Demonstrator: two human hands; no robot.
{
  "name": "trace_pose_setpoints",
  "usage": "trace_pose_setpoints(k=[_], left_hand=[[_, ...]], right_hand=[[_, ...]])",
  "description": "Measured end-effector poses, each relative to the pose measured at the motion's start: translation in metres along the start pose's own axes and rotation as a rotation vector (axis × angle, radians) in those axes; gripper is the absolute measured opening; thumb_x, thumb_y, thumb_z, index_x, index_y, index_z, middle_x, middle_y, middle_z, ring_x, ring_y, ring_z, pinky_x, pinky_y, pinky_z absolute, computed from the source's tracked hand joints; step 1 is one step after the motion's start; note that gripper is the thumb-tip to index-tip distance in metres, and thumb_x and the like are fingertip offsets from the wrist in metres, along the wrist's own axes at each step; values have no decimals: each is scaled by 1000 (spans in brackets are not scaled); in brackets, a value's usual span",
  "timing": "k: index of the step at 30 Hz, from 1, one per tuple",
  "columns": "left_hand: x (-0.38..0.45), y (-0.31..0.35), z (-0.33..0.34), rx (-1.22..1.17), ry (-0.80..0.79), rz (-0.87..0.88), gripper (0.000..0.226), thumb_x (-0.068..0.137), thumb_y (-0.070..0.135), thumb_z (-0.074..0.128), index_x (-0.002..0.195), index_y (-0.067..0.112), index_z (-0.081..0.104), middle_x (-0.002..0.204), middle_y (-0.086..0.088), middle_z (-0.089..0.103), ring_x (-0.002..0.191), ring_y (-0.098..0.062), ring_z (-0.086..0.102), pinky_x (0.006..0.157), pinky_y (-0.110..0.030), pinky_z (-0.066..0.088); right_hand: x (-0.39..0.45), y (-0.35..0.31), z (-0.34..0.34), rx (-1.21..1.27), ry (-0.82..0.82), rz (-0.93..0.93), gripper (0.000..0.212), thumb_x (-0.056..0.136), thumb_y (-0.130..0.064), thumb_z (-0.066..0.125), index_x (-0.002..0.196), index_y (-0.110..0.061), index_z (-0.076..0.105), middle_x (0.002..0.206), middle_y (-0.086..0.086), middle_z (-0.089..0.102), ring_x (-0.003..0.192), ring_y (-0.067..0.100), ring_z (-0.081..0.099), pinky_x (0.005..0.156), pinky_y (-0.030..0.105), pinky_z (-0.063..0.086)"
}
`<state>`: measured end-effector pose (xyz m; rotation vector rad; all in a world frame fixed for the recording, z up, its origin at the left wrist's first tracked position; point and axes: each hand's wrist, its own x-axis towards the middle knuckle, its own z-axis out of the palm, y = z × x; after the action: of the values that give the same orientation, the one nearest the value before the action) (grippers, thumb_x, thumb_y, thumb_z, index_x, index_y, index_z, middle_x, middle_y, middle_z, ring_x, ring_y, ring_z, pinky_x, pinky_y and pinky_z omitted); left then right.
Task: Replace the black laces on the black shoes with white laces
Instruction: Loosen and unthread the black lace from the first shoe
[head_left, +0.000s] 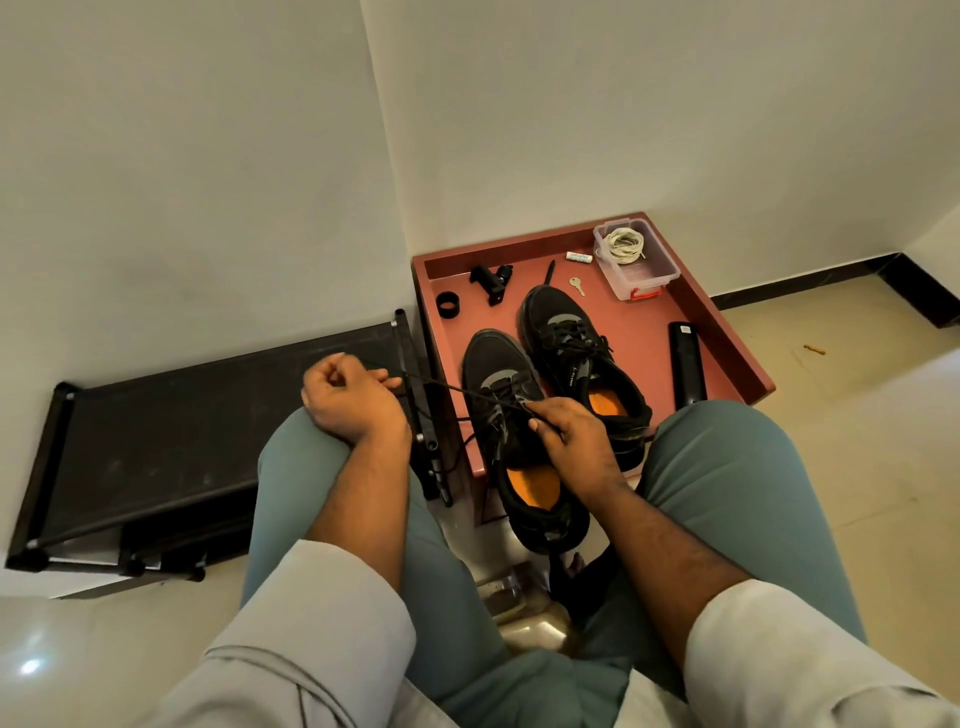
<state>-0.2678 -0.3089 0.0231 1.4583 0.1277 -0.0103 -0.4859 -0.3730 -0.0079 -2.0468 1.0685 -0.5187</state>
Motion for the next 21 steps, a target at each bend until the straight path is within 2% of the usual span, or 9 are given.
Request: trace_pose_setpoints(k=[2, 3, 5, 7, 10, 12, 15, 19, 21], left_hand=[[-8, -1, 1, 93, -86, 50, 10, 95, 4, 52, 98, 9, 60, 113, -12, 50, 52, -12, 62, 42, -22, 51], [-14, -1, 1, 188, -164, 93, 13, 95, 5, 52, 106, 9, 59, 117, -6, 46, 61, -17, 65, 47, -26, 55], [-25, -8, -2, 402, -350, 211, 28, 92, 8, 55, 118, 18, 55, 129, 0, 42, 85, -27, 68, 71, -40, 60], [-42, -13, -3, 585, -605, 322, 40, 90, 10, 57, 129, 20, 52, 139, -1, 42, 106, -23, 62, 94, -36, 51], [-68, -24, -6, 714, -1086, 402, 48, 91, 13, 58, 138, 23, 49, 143, 4, 45, 121, -11, 51, 103, -31, 43], [-78, -31, -8, 829, -1249, 417, 45, 93, 21, 57, 138, 21, 50, 138, 2, 51, 124, -15, 51, 102, -36, 45], [-80, -32, -8, 927, -1207, 395, 35, 95, 32, 57, 125, 15, 61, 119, -4, 56, 108, -20, 57, 92, -38, 49], [-73, -28, -6, 900, -1194, 342, 10, 94, 20, 61, 94, 13, 68, 97, 0, 54, 92, -19, 58, 78, -28, 46], [-67, -26, -7, 862, -1088, 299, 11, 95, 15, 58, 87, 14, 65, 94, 1, 54, 87, -18, 57, 74, -28, 46]], right_hand=[[0, 2, 2, 25, 34, 42, 29, 93, -9, 60, 121, -8, 66, 121, 3, 61, 116, 13, 54, 103, 20, 37], [1, 3, 2, 33, 54, 77, 29, 93, -8, 60, 121, -8, 66, 125, 3, 60, 120, 14, 52, 104, 18, 34], [3, 7, 1, 43, 67, 130, 29, 93, -7, 59, 121, -7, 66, 128, 5, 60, 122, 16, 51, 104, 17, 32], [4, 8, 2, 51, 57, 127, 28, 92, -6, 60, 120, -6, 66, 124, 7, 64, 119, 18, 56, 102, 17, 35], [2, 8, 4, 22, 40, 98, 29, 91, -7, 61, 120, -8, 67, 119, 6, 67, 115, 19, 58, 101, 23, 41], [2, 10, 5, -26, 32, 74, 31, 91, -7, 61, 122, -11, 66, 118, 6, 68, 114, 22, 59, 101, 31, 44], [1, 13, 3, -63, 13, 66, 48, 90, -5, 59, 134, -24, 56, 113, 6, 68, 107, 21, 61, 95, 36, 49], [1, 14, 2, -77, 2, 75, 53, 91, -6, 58, 138, -29, 50, 114, 6, 68, 108, 18, 61, 95, 31, 50], [1, 12, 2, -79, -1, 67, 50, 91, -5, 57, 137, -27, 53, 119, 4, 67, 112, 18, 59, 98, 31, 48]])
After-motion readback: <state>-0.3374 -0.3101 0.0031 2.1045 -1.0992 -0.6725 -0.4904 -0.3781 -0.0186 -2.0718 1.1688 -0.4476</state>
